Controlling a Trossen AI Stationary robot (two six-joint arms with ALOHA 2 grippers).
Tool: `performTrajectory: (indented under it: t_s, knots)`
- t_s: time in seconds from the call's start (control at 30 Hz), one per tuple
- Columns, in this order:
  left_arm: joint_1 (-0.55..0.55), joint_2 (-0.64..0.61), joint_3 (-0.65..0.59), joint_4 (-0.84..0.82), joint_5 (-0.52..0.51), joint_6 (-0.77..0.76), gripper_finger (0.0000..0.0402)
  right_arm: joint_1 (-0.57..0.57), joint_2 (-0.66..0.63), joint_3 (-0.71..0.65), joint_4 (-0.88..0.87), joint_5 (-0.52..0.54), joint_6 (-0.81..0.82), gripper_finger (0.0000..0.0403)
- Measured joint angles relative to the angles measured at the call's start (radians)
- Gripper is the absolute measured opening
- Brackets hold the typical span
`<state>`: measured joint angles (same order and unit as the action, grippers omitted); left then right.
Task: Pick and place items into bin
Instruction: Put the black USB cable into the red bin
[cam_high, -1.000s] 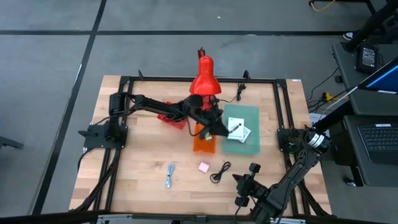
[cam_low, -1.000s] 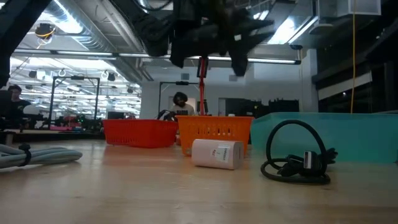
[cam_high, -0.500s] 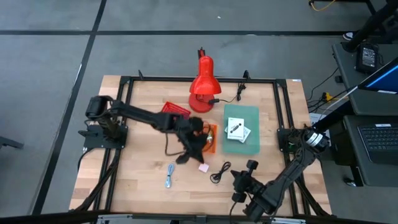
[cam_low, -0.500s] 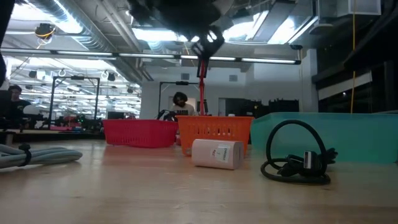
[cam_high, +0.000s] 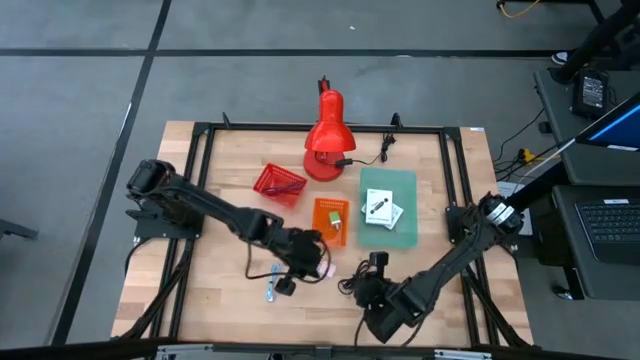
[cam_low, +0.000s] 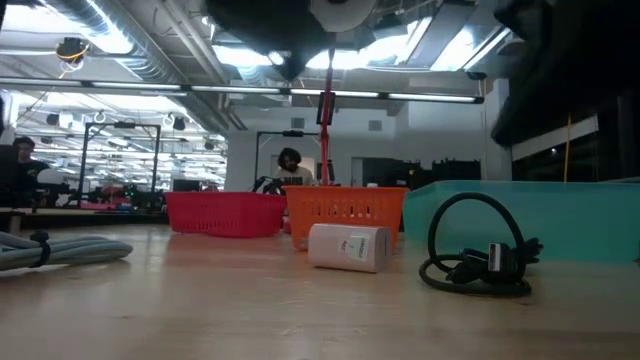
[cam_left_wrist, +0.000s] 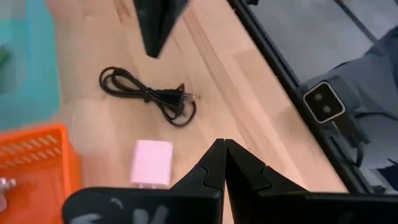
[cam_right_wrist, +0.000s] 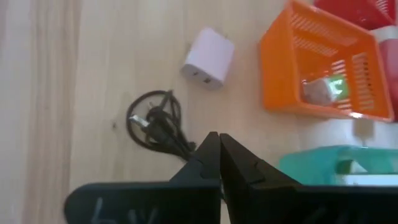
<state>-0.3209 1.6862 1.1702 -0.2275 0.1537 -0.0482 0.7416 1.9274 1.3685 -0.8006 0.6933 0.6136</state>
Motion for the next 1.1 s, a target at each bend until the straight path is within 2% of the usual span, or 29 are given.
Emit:
performTrajectory:
  t_s: [0.2, 0.33, 0.47, 0.73, 0.9, 1.1]
  knots:
    - [-0.11, -0.146, -0.167, 0.124, -0.215, -0.083, 0.0001, -0.012, -0.069, 0.0, 0.039, -0.032, -0.132, 0.0]
    - [-0.184, -0.257, -0.312, 0.271, -0.377, -0.131, 0.0001, -0.043, -0.094, 0.0, 0.134, -0.131, -0.262, 0.0]
    - [-0.237, -0.335, -0.442, 0.396, -0.495, -0.17, 0.0002, -0.096, -0.101, 0.0, 0.217, -0.253, -0.366, 0.0]
    - [-0.291, -0.375, -0.543, 0.409, -0.517, -0.307, 0.0002, -0.161, -0.102, 0.0, 0.206, -0.322, -0.384, 0.0]
    - [-0.315, -0.375, -0.566, 0.41, -0.525, -0.316, 0.0002, -0.189, -0.102, 0.0, 0.156, -0.452, -0.346, 0.0]
    - [-0.316, -0.375, -0.571, 0.412, -0.561, -0.309, 0.0002, -0.203, -0.102, 0.0, 0.083, -0.492, -0.305, 0.0001]
